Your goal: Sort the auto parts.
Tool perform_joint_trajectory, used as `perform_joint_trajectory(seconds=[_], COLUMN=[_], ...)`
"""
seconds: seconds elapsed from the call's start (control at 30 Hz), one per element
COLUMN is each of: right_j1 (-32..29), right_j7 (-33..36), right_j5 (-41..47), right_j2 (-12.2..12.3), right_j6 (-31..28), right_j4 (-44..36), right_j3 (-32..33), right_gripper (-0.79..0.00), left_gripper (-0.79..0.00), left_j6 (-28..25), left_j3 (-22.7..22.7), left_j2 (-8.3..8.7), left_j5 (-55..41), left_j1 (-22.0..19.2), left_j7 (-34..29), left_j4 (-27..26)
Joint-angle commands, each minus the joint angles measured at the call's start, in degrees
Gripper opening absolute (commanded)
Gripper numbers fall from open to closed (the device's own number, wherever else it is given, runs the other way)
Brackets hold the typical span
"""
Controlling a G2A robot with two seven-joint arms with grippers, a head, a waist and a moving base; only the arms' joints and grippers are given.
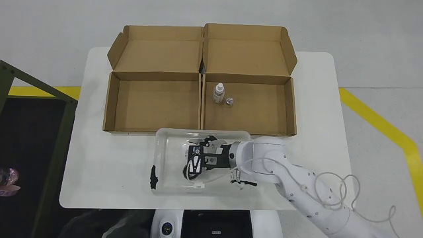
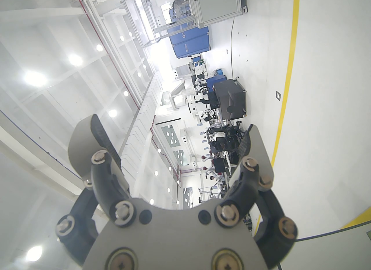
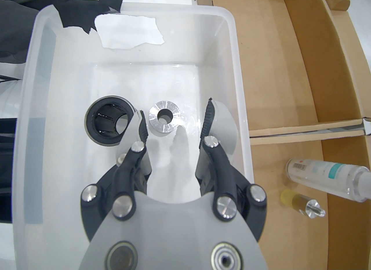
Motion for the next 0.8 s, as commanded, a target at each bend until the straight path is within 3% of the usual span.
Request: perform_joint_trajectory(seconds=[0.0,0.77], right_j1=[0.03,3.69], right_j7=[-0.18,-1.63], right_j5=[0.07,1.11], right_j2=[-0.04,-2.03], right_j6=[-0.07,-0.42], right_j4=[0.26,7.74], right_j3=[-0.02,-3.80], right_gripper=[-0.428,-0.419], left_gripper=[0.000,0.000], left_j6=[0.00,0.00], left_j3=[0.00,0.00], left_j2=[0.00,0.00], left_j5=[0.00,0.00], left_j1=[0.00,0.00], left_j7=[0.00,0.00], left_j4=[0.00,0.00])
